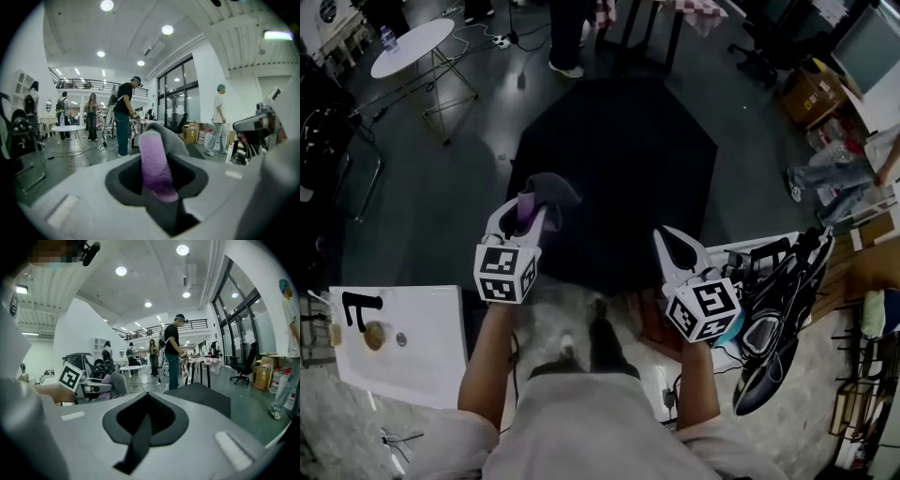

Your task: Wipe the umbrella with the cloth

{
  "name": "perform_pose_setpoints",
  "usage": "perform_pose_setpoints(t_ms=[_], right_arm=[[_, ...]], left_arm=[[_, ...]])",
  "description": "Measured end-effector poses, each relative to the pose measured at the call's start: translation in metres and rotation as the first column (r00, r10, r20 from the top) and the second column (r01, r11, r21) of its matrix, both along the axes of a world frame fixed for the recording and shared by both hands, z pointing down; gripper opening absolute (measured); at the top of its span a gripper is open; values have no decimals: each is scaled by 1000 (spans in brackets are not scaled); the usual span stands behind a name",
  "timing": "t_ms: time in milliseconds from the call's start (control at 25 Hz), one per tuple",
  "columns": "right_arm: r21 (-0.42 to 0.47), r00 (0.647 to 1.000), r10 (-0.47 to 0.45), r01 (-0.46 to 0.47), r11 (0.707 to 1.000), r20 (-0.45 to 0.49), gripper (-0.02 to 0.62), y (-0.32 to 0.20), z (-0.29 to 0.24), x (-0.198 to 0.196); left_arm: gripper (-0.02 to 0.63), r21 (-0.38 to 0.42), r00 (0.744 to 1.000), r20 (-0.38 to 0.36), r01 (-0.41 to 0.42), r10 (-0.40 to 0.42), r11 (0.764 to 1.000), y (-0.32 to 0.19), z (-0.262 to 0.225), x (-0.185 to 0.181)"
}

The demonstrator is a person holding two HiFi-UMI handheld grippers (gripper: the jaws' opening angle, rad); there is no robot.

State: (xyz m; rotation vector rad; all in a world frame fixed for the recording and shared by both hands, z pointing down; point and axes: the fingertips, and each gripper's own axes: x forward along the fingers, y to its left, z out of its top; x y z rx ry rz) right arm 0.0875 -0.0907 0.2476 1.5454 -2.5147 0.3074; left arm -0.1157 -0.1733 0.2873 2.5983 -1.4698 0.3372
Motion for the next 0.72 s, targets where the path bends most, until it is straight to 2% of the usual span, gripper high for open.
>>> perform_pose_setpoints(t_ms=[400,720], right_arm=[[-92,998,-57,56,994,-10,5,-83,61,10],[-175,998,-62,63,983,9,6,-139,111,15]], left_arm=[[130,-134,993,-5,113,-114,985,-99,92,12],[132,-205,991,19,131,-130,970,-174,168,21]])
